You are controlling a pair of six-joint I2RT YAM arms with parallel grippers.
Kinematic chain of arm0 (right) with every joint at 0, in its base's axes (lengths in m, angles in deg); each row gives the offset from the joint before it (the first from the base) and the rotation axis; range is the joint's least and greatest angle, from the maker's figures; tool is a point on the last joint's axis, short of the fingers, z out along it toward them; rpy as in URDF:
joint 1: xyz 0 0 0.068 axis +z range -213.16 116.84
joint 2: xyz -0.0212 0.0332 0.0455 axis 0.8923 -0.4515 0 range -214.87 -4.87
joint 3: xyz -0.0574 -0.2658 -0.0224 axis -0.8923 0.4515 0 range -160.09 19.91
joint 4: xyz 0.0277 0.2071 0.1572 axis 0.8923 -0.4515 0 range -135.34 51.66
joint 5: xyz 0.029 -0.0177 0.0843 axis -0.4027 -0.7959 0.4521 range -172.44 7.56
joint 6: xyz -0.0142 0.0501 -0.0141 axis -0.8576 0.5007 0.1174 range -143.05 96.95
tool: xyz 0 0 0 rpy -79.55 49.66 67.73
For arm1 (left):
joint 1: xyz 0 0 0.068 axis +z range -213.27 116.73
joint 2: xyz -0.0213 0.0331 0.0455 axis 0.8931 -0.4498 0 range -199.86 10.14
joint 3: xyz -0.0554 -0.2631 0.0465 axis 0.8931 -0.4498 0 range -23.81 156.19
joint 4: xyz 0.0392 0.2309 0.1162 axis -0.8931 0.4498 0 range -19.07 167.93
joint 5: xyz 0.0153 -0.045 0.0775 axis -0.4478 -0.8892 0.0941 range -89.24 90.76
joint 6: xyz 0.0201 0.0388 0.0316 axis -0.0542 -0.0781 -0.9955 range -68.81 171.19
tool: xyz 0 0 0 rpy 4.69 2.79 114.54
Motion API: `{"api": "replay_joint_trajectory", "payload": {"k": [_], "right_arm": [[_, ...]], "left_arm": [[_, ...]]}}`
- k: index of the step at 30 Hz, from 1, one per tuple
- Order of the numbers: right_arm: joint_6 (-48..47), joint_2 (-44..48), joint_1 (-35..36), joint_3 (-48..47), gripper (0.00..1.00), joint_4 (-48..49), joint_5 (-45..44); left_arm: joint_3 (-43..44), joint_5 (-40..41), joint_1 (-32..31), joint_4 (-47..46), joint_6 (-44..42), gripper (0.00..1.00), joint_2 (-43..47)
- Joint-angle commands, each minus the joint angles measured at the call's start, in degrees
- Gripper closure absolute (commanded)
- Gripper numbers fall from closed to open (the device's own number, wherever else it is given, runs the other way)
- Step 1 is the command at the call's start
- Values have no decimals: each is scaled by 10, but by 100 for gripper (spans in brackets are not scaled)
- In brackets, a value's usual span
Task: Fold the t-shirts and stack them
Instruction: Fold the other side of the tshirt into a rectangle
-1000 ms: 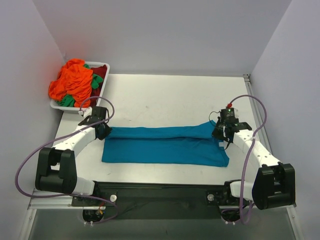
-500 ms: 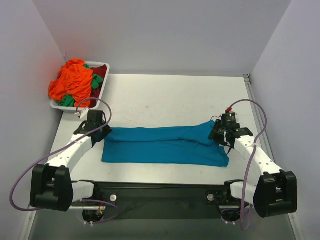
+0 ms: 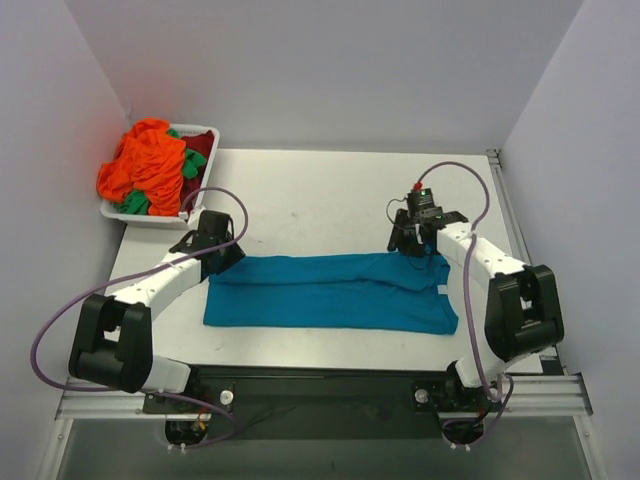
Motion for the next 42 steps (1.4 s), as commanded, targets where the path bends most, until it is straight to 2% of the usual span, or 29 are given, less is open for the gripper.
{"api": "replay_joint_trajectory", "payload": {"k": [1, 5, 11, 14, 15, 20, 32, 42], "right_arm": [[-18, -55, 44, -49, 63, -13, -38], [-23, -109, 70, -76, 62, -15, -75], [-15, -130, 98, -86, 62, -19, -105], [-5, -122, 105, -79, 75, -20, -112], [0, -118, 105, -76, 84, -20, -115], [11, -76, 113, -49, 98, -21, -118], [39, 30, 143, 40, 100, -20, -114], [71, 75, 189, 107, 100, -6, -134]], "left_arm": [[21, 7, -10, -17, -8, 51, -9], [11, 3, -11, -20, -14, 52, -9], [2, 5, -12, -23, -20, 52, -1], [1, 5, -12, -22, -21, 53, -3], [-3, 7, -12, -22, -21, 53, -3], [-14, 7, -11, -23, -18, 53, -2], [-40, 8, -5, -24, -12, 53, 22], [-85, 7, 14, -34, -3, 54, 74]]}}
